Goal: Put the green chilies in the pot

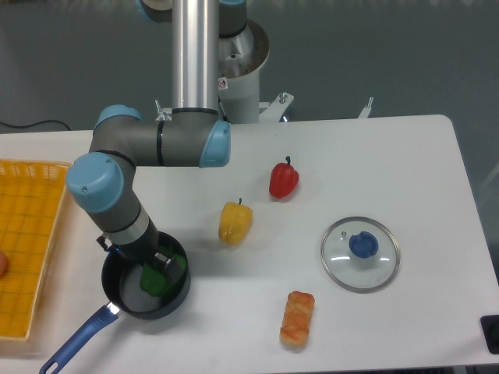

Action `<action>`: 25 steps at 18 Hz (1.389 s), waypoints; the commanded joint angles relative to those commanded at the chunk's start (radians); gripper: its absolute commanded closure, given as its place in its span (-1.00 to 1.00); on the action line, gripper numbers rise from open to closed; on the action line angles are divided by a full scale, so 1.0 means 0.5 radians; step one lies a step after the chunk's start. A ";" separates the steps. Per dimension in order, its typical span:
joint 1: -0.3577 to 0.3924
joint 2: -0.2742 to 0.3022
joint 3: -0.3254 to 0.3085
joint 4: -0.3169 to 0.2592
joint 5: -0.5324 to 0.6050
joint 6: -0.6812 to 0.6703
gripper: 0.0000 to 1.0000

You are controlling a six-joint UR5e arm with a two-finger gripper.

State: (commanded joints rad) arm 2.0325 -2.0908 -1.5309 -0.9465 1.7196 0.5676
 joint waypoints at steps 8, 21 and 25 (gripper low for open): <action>-0.003 0.028 -0.006 0.000 0.110 0.018 -1.00; 0.175 0.037 0.012 0.034 0.095 0.525 -1.00; 0.282 0.040 0.009 0.034 0.022 0.601 -1.00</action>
State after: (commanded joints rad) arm 2.1735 -2.0709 -1.5263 -0.9296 1.7304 0.8680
